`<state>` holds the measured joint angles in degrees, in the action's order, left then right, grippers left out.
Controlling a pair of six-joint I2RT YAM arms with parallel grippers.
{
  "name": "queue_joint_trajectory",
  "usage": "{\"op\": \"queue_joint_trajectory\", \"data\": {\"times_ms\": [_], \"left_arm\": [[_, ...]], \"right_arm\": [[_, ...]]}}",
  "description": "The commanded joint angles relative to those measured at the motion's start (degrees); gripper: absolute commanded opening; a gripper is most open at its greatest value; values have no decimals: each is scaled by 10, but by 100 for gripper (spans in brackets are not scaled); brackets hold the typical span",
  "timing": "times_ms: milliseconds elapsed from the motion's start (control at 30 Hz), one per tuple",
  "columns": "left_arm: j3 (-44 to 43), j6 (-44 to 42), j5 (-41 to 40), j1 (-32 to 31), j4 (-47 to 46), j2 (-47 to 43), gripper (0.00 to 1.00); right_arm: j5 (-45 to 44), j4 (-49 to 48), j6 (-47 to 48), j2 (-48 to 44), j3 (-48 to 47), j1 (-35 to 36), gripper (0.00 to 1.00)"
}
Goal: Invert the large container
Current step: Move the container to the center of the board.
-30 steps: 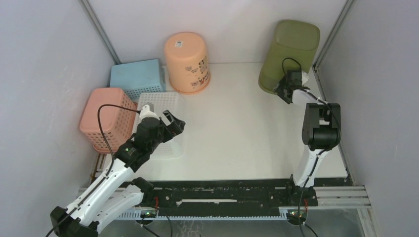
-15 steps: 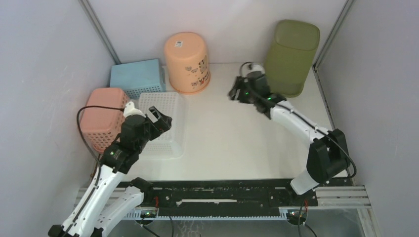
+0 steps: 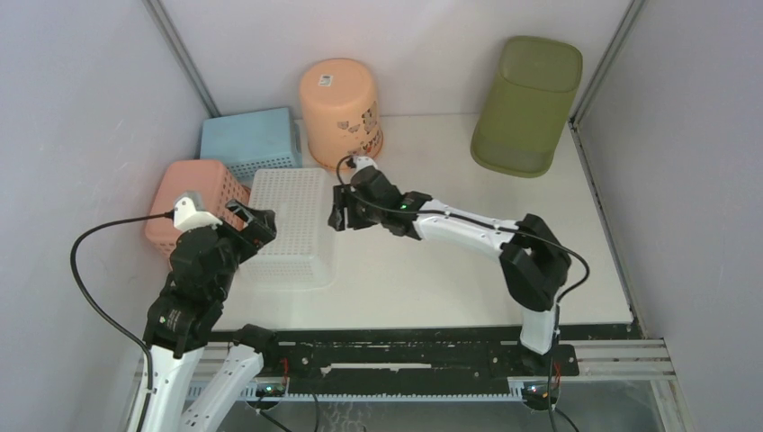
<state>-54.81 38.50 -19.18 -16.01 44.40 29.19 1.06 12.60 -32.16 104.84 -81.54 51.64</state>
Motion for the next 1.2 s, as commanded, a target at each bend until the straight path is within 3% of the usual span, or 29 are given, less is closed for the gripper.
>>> {"op": "queue_joint_trajectory", "data": {"times_ms": [0,233,533,900,1167], "left_arm": [[-12,-14,3,6,5,3,100],[6,-8,6,6,-1,-9,100],[12,-7,9,8,-5,-7,100],[46,-3,36,9,-42,9,100],[72,14,43,14,-66,18,100]], "right_arm": [[-49,-17,-12,48,-69,35,69],[-100,3,-25,134,-163,58,69],[-221,136,-11,248,-315,84,69],[-224,174,2,259,-269,65,68],[-246,119,-17,144,-74,25,64]]}}
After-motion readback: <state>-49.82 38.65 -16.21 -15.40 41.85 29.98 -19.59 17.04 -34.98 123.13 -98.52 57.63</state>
